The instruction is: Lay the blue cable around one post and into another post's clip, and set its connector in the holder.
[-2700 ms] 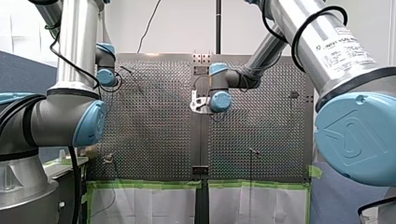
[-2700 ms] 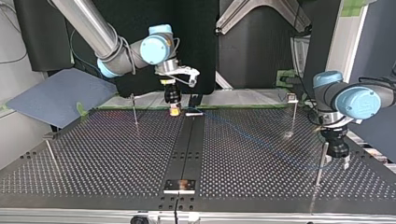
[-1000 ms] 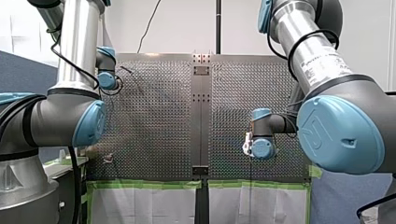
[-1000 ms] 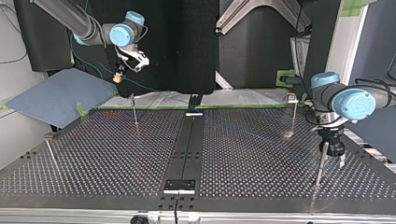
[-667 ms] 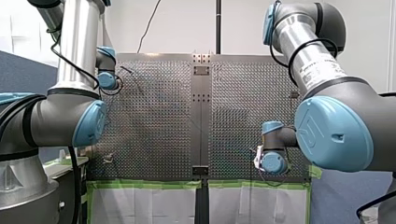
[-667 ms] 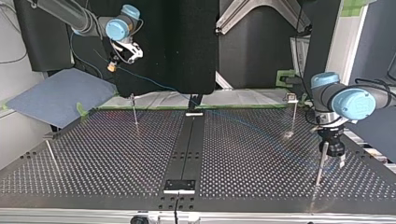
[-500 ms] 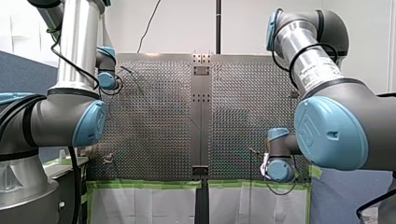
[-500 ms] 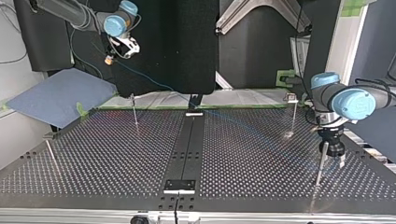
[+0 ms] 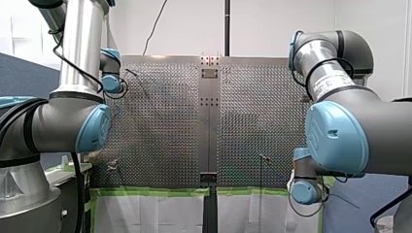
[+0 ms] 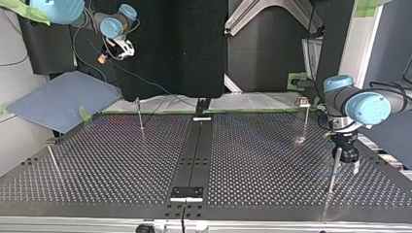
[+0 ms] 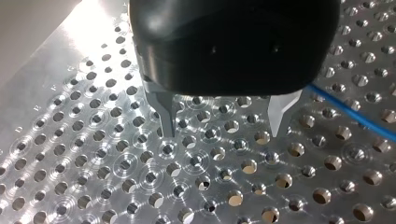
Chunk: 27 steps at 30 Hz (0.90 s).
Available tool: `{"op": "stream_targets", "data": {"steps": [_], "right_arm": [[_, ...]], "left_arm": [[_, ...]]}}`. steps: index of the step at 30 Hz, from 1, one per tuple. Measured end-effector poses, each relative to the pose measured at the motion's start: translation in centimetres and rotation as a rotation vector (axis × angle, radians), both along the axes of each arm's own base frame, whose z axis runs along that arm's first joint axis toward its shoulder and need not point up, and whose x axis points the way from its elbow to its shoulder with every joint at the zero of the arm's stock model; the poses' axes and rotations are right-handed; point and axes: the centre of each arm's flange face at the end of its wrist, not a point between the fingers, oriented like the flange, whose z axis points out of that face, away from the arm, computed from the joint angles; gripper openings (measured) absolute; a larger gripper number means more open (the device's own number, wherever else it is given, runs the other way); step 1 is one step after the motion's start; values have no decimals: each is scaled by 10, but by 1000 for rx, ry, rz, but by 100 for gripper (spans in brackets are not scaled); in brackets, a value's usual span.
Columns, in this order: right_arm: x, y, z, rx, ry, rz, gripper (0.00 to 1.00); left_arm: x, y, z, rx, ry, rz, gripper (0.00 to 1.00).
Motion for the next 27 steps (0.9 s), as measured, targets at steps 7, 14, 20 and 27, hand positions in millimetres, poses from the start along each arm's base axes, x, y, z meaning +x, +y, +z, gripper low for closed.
{"op": "stream_targets", "data": {"steps": [7, 14, 20, 27], "right_arm": [[-24, -33, -20, -66, -31, -31, 0], [-36, -61, -40, -126, -44, -9, 0], [-34, -76, -58, -172, -51, 25, 0], [-32, -72, -83, -182, -41, 69, 0]], "left_arm": [[0, 0, 0, 0, 0, 1, 98], [0, -1, 0, 0, 2, -1, 98], [0, -2, 0, -1, 1, -5, 98], [0, -2, 0, -2, 0, -5, 98]]}}
